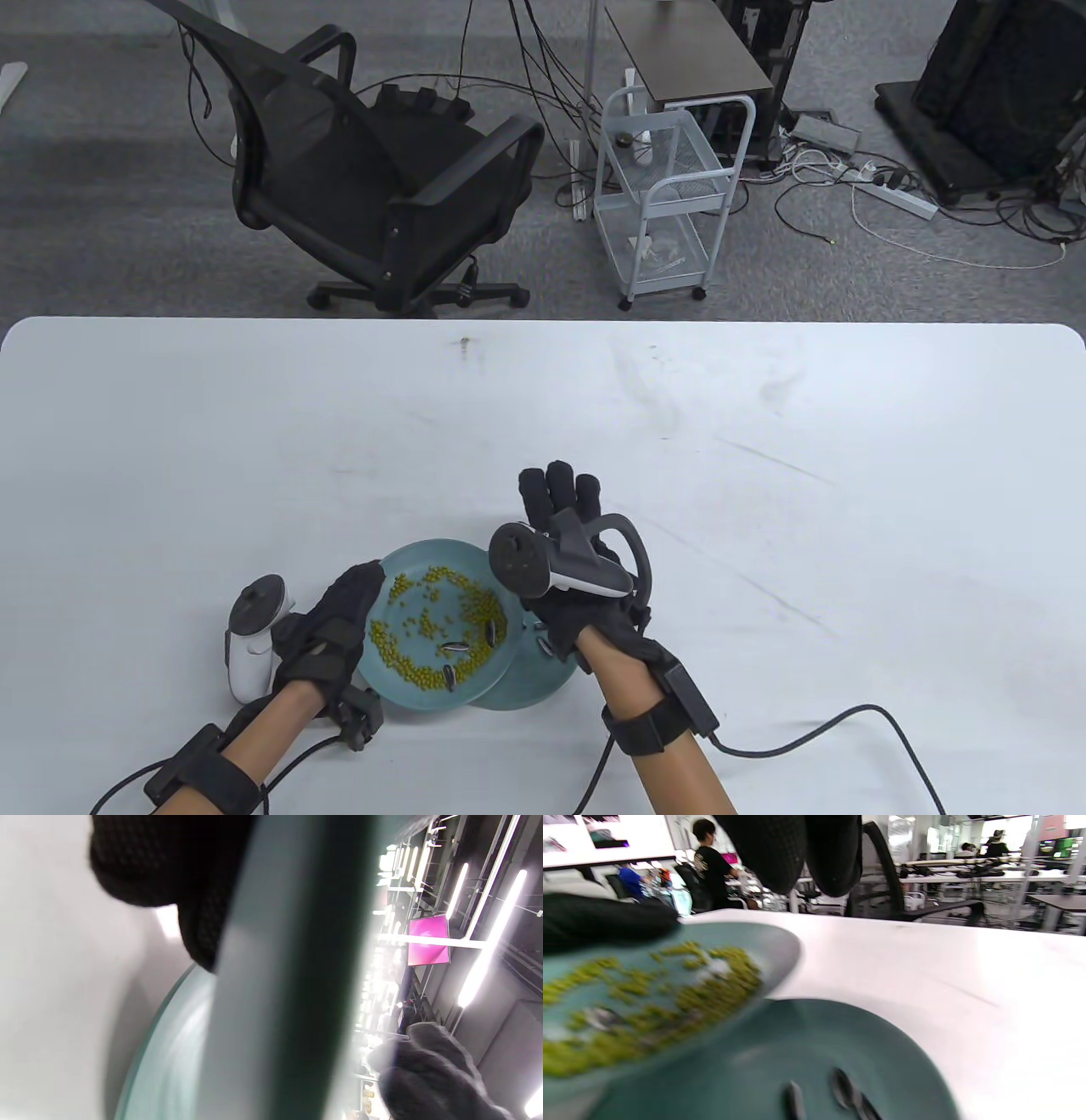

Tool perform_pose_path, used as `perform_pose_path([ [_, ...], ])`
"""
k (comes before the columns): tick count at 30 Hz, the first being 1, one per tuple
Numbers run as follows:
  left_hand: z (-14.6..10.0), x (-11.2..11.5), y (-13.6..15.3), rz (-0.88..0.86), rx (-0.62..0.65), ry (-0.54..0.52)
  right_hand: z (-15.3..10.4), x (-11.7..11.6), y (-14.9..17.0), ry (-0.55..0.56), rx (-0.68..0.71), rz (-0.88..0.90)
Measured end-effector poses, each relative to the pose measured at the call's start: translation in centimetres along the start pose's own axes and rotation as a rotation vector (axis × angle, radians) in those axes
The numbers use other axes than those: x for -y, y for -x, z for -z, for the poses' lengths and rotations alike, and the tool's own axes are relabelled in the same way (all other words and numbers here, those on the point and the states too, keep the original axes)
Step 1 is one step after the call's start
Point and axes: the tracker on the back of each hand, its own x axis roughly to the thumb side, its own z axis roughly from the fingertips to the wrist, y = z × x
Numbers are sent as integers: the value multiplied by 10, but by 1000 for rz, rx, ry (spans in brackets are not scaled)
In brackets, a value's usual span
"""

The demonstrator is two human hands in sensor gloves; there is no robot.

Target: Pick sunflower seeds with hand pinch into plate

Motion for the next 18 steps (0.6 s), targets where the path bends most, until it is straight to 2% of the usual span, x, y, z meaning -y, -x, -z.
perform_pose_path([
  [5,0,-1,0,-9,-4,-1,1,-2,-30,-54,139,10],
  [9,1,0,-1,-8,-23,4,5,-22,-52,-194,227,-143],
  [14,1,-1,0,-9,-15,0,7,-40,-64,-295,271,-140],
  [18,1,-1,0,1,-18,-5,7,-45,-66,-306,268,-189],
])
